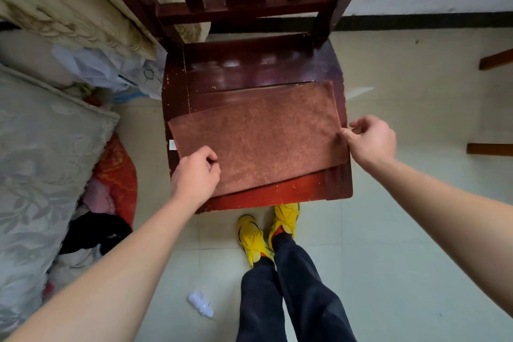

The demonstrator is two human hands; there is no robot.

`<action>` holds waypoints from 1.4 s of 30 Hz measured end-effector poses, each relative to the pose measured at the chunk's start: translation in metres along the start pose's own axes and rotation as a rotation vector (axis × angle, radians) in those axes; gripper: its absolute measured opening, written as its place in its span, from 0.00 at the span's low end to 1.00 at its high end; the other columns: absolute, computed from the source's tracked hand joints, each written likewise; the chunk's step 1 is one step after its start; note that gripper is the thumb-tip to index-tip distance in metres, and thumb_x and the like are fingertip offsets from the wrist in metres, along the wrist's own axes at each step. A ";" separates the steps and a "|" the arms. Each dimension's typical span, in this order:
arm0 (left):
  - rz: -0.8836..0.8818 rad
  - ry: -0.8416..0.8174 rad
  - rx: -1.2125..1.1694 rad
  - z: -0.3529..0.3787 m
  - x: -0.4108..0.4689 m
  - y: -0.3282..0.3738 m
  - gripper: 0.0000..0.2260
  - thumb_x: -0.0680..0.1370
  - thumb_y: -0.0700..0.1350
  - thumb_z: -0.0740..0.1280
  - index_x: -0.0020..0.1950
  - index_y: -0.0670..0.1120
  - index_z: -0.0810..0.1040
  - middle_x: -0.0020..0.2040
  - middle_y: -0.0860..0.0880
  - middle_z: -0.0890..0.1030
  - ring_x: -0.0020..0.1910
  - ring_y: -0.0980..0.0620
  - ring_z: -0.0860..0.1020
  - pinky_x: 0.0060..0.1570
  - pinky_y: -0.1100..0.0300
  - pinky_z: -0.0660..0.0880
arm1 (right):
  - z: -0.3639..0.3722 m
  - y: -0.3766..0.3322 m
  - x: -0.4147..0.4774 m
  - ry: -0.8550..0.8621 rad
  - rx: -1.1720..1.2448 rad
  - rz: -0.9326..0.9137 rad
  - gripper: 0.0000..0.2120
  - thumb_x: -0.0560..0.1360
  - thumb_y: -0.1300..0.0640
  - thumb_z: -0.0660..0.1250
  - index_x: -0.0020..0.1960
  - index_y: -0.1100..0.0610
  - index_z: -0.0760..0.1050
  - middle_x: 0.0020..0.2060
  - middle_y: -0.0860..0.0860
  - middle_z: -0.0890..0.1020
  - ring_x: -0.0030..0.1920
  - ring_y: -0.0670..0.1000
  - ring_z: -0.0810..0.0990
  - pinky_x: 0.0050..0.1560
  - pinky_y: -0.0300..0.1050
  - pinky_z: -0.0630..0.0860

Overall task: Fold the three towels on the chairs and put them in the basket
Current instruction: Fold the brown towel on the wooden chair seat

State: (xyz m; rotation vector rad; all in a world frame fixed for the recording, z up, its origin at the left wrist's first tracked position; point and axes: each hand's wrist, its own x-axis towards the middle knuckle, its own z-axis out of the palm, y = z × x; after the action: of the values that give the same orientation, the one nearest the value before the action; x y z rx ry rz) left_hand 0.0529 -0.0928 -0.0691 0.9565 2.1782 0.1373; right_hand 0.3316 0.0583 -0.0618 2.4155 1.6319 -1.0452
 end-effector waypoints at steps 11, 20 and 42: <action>0.238 0.148 0.299 0.013 0.045 0.041 0.19 0.79 0.49 0.62 0.70 0.47 0.68 0.62 0.42 0.72 0.62 0.42 0.68 0.57 0.48 0.70 | 0.020 -0.028 0.022 -0.167 -0.003 0.049 0.16 0.64 0.44 0.77 0.40 0.53 0.74 0.43 0.52 0.82 0.47 0.56 0.81 0.47 0.48 0.78; 0.324 0.205 0.411 0.019 0.012 0.016 0.19 0.74 0.46 0.68 0.65 0.44 0.75 0.63 0.39 0.73 0.61 0.39 0.71 0.56 0.45 0.70 | 0.004 -0.019 0.004 -0.290 0.474 0.155 0.14 0.65 0.61 0.76 0.44 0.52 0.73 0.38 0.50 0.79 0.36 0.49 0.77 0.32 0.37 0.71; -0.179 0.144 0.034 -0.040 -0.044 -0.088 0.16 0.77 0.43 0.65 0.64 0.45 0.75 0.60 0.41 0.73 0.59 0.39 0.73 0.52 0.49 0.72 | 0.118 -0.158 -0.127 -0.457 -0.114 -0.541 0.32 0.70 0.55 0.71 0.70 0.53 0.62 0.57 0.57 0.80 0.56 0.61 0.78 0.55 0.50 0.74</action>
State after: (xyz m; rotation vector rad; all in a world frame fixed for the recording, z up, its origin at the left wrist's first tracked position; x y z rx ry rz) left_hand -0.0069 -0.1777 -0.0465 0.7869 2.3937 0.0858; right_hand 0.1130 -0.0204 -0.0322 1.5261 2.1177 -1.3859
